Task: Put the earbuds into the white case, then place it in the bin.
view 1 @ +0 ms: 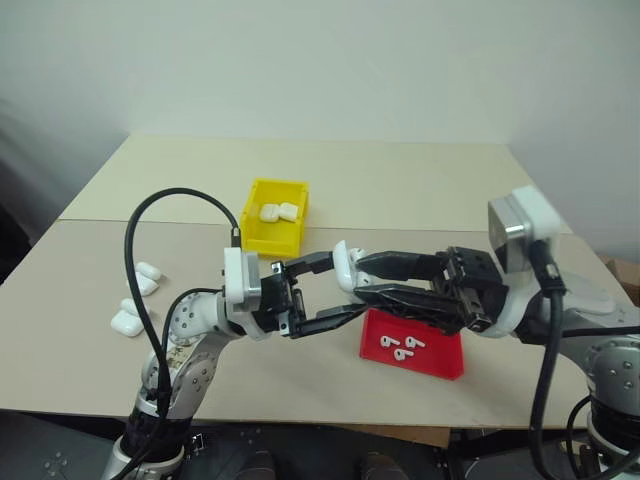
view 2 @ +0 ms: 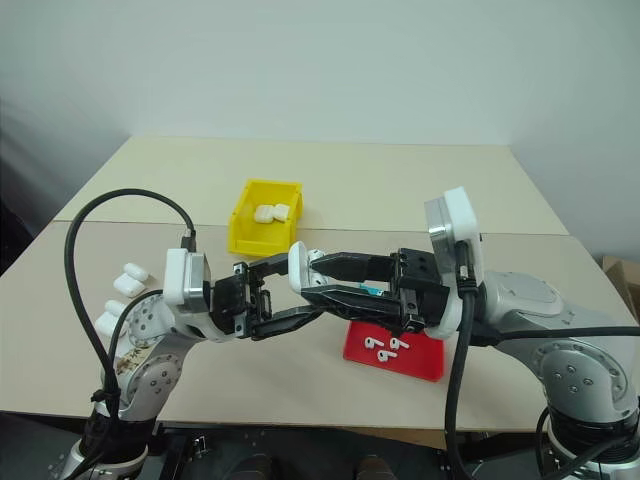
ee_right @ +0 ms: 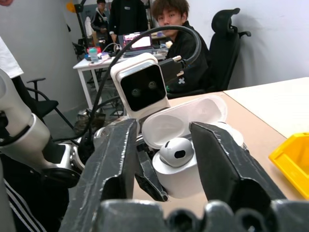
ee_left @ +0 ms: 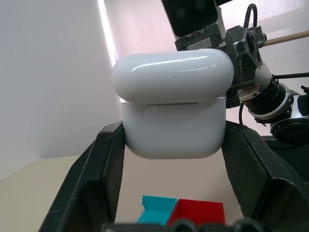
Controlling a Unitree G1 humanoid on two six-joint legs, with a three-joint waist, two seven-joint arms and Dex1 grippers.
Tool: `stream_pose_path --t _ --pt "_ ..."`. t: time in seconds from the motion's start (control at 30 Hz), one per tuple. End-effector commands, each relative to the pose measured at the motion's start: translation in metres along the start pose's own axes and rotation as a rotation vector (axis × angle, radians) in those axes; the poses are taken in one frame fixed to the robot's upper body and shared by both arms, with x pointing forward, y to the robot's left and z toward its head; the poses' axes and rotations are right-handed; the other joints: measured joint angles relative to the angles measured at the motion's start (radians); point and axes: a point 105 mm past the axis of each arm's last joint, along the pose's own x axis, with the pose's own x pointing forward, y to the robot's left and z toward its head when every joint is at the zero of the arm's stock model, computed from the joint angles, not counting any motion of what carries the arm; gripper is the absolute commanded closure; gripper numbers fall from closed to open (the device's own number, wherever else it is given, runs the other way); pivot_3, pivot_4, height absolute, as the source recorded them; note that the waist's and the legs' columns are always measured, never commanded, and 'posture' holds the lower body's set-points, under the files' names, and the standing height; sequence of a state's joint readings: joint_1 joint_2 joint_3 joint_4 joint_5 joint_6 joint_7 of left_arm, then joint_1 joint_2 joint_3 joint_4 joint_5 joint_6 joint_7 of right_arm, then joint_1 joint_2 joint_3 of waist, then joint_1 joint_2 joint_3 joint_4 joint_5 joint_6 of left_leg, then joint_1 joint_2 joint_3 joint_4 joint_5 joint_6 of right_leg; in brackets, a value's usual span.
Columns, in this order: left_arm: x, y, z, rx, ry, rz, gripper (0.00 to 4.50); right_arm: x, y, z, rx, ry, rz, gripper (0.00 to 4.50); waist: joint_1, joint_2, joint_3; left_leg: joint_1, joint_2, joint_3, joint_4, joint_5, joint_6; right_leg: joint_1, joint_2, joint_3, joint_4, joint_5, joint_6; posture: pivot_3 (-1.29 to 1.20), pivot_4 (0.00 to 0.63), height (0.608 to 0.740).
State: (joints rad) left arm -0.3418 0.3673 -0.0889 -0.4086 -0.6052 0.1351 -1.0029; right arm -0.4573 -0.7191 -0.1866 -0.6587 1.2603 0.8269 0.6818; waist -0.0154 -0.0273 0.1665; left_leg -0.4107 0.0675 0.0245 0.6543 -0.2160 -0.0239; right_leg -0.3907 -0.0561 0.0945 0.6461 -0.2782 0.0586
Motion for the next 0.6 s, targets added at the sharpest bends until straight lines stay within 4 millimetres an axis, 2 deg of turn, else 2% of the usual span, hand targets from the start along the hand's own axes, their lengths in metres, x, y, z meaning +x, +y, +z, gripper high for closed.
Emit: stream_pose_path --t 0.03,0.13,0.33,0.47,0.57,0.6 --pt "0.003 -0.002 0.008 0.040 -0.035 -0.023 1.75 -0.003 0.001 0.004 -0.052 -0.002 -0.006 2.28 0.000 0.000 0.000 0.000 0.000 0.000 0.000 0.000 0.000 0.000 0.000 0.000 0.000 0.000 0.000 0.00 0.150 0.740" --pt "0.000 -0.002 0.007 0.043 -0.027 -0.025 1.75 -0.009 -0.001 0.007 -0.084 -0.001 -0.018 2.28 0.000 0.000 0.000 0.000 0.000 0.000 0.000 0.000 0.000 0.000 0.000 0.000 0.000 0.000 0.000 0.00 0.150 0.740" --pt "-0.001 0.004 0.001 0.034 -0.011 -0.015 1.75 -0.026 -0.007 0.027 -0.171 0.013 -0.029 2.28 0.001 0.000 0.000 0.000 0.000 0.000 0.000 0.000 0.000 0.000 0.000 0.000 0.000 0.000 0.000 0.00 0.150 0.740" --pt "0.002 0.009 -0.008 0.033 0.010 -0.022 1.75 -0.024 -0.012 0.045 -0.240 0.063 0.018 2.28 -0.004 0.000 0.000 0.000 0.000 0.000 0.000 0.000 0.000 0.000 0.000 0.000 0.000 0.000 0.000 0.00 0.150 0.740" --pt "0.007 0.012 -0.019 0.043 0.062 -0.039 1.75 -0.012 -0.020 0.051 -0.273 0.156 0.055 2.87 -0.003 0.000 0.000 0.001 0.000 0.000 0.000 0.000 0.000 0.000 0.000 0.000 0.000 0.000 0.000 0.00 0.150 0.740" --pt "0.009 0.013 -0.023 0.055 0.076 -0.049 1.75 -0.007 -0.024 0.052 -0.271 0.192 0.068 3.20 -0.003 0.000 0.000 0.001 0.000 0.000 -0.001 0.000 0.000 0.000 0.001 0.000 -0.001 0.000 0.000 0.00 0.150 0.740"
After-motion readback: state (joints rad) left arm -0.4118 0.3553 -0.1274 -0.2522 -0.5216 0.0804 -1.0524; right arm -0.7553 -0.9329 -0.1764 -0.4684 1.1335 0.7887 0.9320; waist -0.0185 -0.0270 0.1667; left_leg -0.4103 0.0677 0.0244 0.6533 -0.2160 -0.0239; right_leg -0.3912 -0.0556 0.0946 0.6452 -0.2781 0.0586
